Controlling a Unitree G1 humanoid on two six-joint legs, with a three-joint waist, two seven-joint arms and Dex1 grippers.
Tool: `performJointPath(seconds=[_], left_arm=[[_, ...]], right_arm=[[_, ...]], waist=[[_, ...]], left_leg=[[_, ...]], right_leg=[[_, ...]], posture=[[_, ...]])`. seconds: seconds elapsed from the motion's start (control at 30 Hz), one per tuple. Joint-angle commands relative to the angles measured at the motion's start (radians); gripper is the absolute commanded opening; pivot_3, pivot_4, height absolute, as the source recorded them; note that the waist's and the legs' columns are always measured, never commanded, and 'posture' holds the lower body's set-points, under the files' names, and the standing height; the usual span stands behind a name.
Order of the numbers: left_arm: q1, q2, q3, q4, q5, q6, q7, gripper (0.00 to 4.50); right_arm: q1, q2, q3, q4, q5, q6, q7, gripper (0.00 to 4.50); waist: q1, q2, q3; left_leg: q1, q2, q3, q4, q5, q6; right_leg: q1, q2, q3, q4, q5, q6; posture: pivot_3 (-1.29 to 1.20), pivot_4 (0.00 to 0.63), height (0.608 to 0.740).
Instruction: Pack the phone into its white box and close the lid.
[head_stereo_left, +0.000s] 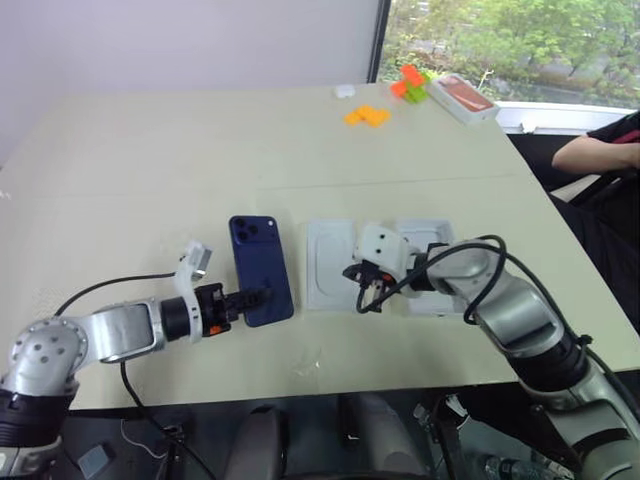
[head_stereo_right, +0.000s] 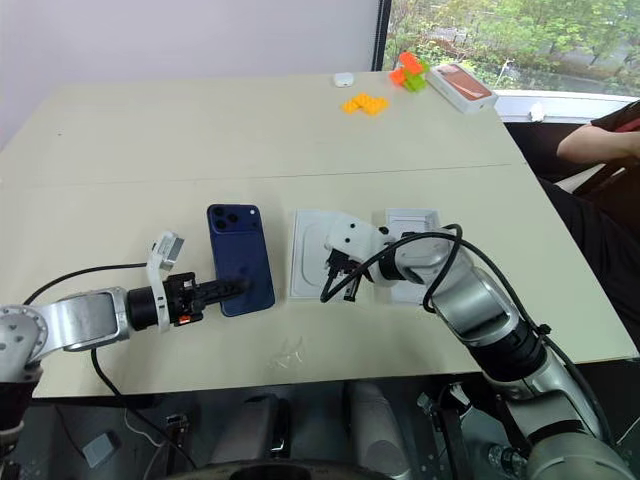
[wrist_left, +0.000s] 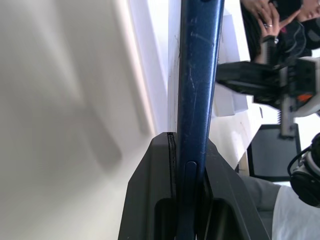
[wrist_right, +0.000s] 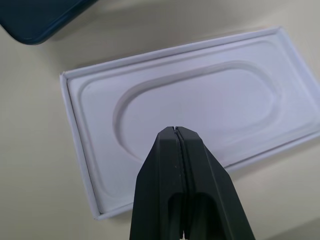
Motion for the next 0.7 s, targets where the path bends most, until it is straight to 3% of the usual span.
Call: performJointPath(seconds=[0.03, 0.37, 0.7], left_arm=[[-0.046, -0.002, -0.009, 0.012, -0.034, 0.009, -0.016, 0.03], [-0.035, -0.018, 0.006, 0.02, -0.042, 0.0, -0.011, 0.03], [-0.026, -0.023, -0.008, -0.018, -0.089, -0.023, 0.015, 0.03]], right_arm=[[-0.012, -0.013, 0.033, 0.006, -0.008, -0.053, 0.009, 0.0], [-0.009, -0.008, 0.125, 0.079, -0.051, -0.153, 0.032, 0.0], [0.041, -0.081, 0.117, -0.037, -0.019, -0.179, 0.132, 0.0]], waist=[[0.002, 0.0, 0.0], [0.005, 0.0, 0.0], [0.008, 0.0, 0.0]], left_leg=[[-0.001, 0.0, 0.0, 0.0, 0.0, 0.0], [-0.008, -0.001, -0.001, 0.002, 0.0, 0.0], [-0.007, -0.001, -0.001, 0.003, 0.0, 0.0]], right_leg=[[-0.001, 0.0, 0.0, 0.0, 0.0, 0.0], [-0.005, -0.003, -0.001, -0.001, 0.003, -0.003], [-0.004, -0.003, -0.001, 0.0, 0.003, -0.003]], posture=[[0.0, 0.15, 0.74], [0.0, 0.15, 0.74], [0.0, 0.15, 0.74]])
